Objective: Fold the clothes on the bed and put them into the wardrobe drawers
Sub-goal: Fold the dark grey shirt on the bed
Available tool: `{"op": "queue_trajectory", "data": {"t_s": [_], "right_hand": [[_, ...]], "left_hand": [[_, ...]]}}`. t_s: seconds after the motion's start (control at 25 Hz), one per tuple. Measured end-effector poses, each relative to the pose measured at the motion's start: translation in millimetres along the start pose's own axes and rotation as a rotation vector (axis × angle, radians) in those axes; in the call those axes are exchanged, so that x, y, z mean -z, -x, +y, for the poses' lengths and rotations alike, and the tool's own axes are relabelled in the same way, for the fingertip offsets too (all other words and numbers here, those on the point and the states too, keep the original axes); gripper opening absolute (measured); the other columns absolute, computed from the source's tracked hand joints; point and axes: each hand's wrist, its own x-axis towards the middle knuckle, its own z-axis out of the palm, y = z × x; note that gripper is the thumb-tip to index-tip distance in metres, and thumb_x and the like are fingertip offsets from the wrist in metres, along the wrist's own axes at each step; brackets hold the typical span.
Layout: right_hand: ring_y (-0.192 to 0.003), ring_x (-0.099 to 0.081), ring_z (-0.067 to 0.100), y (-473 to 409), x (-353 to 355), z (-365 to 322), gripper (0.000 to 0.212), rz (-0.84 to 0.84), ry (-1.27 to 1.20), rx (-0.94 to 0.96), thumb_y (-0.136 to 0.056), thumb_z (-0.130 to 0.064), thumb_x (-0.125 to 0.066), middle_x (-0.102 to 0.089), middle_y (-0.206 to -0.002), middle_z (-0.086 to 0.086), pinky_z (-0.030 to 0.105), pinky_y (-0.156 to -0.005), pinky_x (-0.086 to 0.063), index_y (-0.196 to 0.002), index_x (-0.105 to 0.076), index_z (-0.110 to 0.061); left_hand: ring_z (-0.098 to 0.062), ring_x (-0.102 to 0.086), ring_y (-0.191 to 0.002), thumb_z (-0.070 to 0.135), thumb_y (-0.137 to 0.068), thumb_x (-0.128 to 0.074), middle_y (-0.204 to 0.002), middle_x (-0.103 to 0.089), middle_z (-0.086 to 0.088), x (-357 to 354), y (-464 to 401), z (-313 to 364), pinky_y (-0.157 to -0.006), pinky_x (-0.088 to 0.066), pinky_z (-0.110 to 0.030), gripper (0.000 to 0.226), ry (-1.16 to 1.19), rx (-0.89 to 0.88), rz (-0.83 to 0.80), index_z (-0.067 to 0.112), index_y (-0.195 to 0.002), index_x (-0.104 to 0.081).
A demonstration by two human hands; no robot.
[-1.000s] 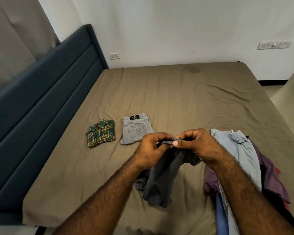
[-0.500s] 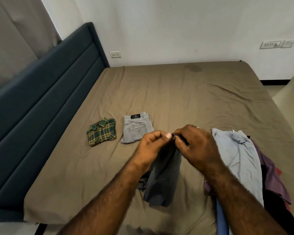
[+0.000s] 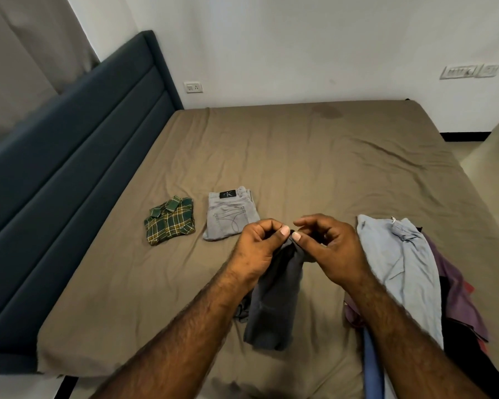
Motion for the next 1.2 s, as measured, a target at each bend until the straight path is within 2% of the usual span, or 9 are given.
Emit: {"op": "queue_trajectory", "data": {"t_s": [0.16, 0.28, 0.36, 0.52, 0.64, 0.8, 0.92, 1.08, 1.2], "right_hand": [[-0.075, -0.071, 0.01, -5, -2, 2, 0.018, 0.105, 0.135, 0.005, -0.1, -0.028, -0.07, -0.073, -0.077, -0.007, 0.038, -0.072, -0.061, -0.084, -0.076, -0.02], [-0.08, -0.072, 0.018, -11, -10, 16, 0.057, -0.054, 0.127, -0.672, -0.098, -0.07, -0.05, -0.075, -0.087, 0.003, 0.037, -0.066, -0.061, -0.091, -0.072, -0.018], [-0.086, -0.07, 0.028, -3, -28, 25, 0.04, -0.205, -0.25, -1.025, -0.103, -0.051, -0.057, -0.074, -0.096, 0.012, 0.036, -0.063, -0.06, -0.098, -0.071, -0.013], [-0.076, -0.069, 0.029, -16, -47, 32, 0.017, 0.0, -0.711, -0.822, -0.097, 0.005, -0.055, -0.072, -0.088, 0.018, 0.034, -0.062, -0.061, -0.094, -0.07, -0.004], [-0.083, -0.075, 0.027, -33, -43, 25, 0.024, -0.017, -0.945, -0.573, -0.086, 0.012, -0.064, -0.077, -0.096, 0.015, 0.036, -0.074, -0.065, -0.097, -0.074, -0.007], [-0.085, -0.071, 0.022, -18, -12, 6, 0.027, -0.732, -0.843, -0.364, -0.072, 0.006, -0.082, -0.074, -0.095, 0.011, 0.034, -0.083, -0.061, -0.093, -0.077, -0.01], [-0.089, -0.07, 0.013, -15, -6, 11, 0.023, -1.217, 0.04, -0.311, -0.091, 0.0, -0.072, -0.078, -0.099, 0.005, 0.035, -0.094, -0.058, -0.099, -0.078, -0.021], [-0.091, -0.074, 0.024, -28, 14, 31, 0.016, -0.206, 0.01, -0.698, -0.103, -0.026, -0.064, -0.079, -0.101, 0.011, 0.045, -0.088, -0.063, -0.104, -0.077, -0.018], [-0.114, -0.07, 0.031, -40, 14, 23, 0.059, -0.111, -0.745, -0.776, -0.093, -0.068, -0.064, -0.077, -0.119, 0.013, 0.052, -0.103, -0.055, -0.123, -0.076, -0.019]], "left_hand": [[-0.012, -0.062, -0.076, 0.014, -0.104, -0.063, -0.077, -0.068, 0.001, -3, -1, -3, -0.075, -0.054, -0.033, 0.018, -0.133, -0.058, 0.035, 0.01, -0.089, -0.071], [-0.011, -0.06, -0.075, 0.015, -0.104, -0.063, -0.076, -0.065, 0.003, -5, 0, -1, -0.076, -0.053, -0.034, 0.018, -0.14, -0.109, 0.08, 0.012, -0.088, -0.07], [-0.014, -0.062, -0.079, 0.015, -0.1, -0.064, -0.081, -0.068, -0.002, -7, 3, 4, -0.079, -0.054, -0.034, 0.013, -0.114, -0.162, 0.033, 0.009, -0.09, -0.07], [-0.016, -0.067, -0.079, 0.01, -0.099, -0.069, -0.083, -0.072, -0.006, -10, 22, -1, -0.075, -0.057, -0.027, 0.01, -0.039, -0.111, -0.063, 0.005, -0.09, -0.072], [-0.023, -0.067, -0.07, 0.041, -0.097, -0.067, -0.078, -0.072, -0.011, 16, 27, -27, -0.067, -0.057, -0.029, 0.037, 0.252, 0.204, 0.427, 0.006, -0.09, -0.073], [-0.039, -0.074, -0.105, 0.084, -0.083, -0.061, -0.117, -0.074, -0.023, 35, -2, -50, -0.113, -0.046, -0.053, 0.087, 0.633, 0.692, 0.208, 0.007, -0.12, -0.076], [-0.038, -0.072, -0.114, 0.036, -0.101, -0.067, -0.126, -0.072, -0.023, 19, -30, -35, -0.102, -0.055, -0.051, 0.045, 0.694, 0.513, 0.248, 0.004, -0.133, -0.068], [-0.039, -0.069, -0.117, -0.011, -0.09, -0.059, -0.133, -0.069, -0.023, 5, -42, -27, -0.098, -0.059, -0.051, 0.053, 0.782, 0.273, 0.123, 0.008, -0.138, -0.066], [-0.035, -0.076, -0.094, 0.002, -0.044, -0.089, -0.107, -0.076, -0.019, 6, -14, -28, -0.082, -0.062, -0.048, 0.057, 0.76, 0.275, -0.009, 0.005, -0.1, -0.083]]}}
